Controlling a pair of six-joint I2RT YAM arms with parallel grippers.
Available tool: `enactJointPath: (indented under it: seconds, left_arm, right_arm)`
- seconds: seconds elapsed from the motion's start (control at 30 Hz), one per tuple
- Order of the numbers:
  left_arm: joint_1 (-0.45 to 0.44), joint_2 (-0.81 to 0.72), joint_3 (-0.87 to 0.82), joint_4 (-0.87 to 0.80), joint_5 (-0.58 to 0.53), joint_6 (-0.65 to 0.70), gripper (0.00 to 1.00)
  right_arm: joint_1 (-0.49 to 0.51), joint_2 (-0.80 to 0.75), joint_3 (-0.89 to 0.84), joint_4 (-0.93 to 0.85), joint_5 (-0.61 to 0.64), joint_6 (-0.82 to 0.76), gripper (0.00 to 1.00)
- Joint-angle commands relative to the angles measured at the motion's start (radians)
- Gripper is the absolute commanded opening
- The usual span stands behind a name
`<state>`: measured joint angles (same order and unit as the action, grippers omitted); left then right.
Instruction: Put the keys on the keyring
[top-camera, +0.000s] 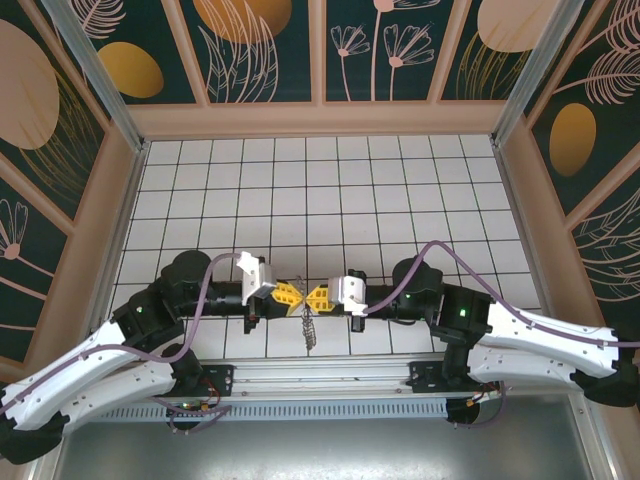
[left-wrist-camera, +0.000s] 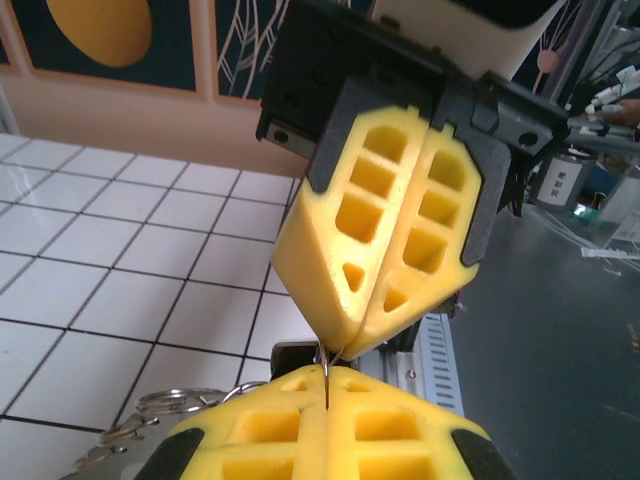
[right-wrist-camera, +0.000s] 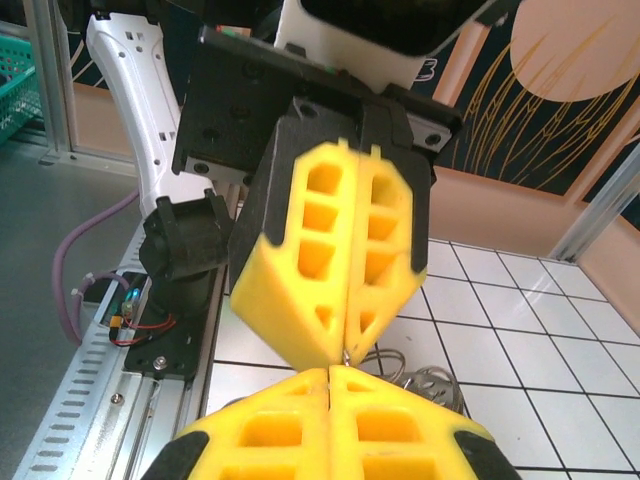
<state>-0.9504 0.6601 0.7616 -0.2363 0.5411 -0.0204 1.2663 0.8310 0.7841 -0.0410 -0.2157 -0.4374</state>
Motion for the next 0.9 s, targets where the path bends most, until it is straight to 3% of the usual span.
enactJointPath:
  seconds: [0.0,0.27,0.4,0.63,0.87]
  left_arm:
    - [-0.006,-0.024,0.009,0.165,0.004,-0.021,0.00]
    - [-0.006,-0.019,-0.004,0.205,-0.014,-0.031,0.00]
    - [-0.006,-0.017,-0.007,0.207,-0.022,-0.030,0.00]
    - [-0.006,-0.012,-0.006,0.195,-0.048,-0.032,0.00]
    - [-0.006,-0.004,-0.005,0.185,-0.078,-0.016,0.00]
  right_arm:
    - [0.009,0.006,-0.028,-0.043,0.033,-0.009,0.00]
    - [0.010,0.005,-0.034,-0.030,0.034,-0.004,0.00]
    - [0.012,-0.015,-0.047,-0.012,0.045,0.000,0.05]
    - [0.010,-0.039,-0.066,0.033,0.050,0.014,0.24]
    - [0.010,-0.090,-0.086,0.071,0.052,0.039,0.28]
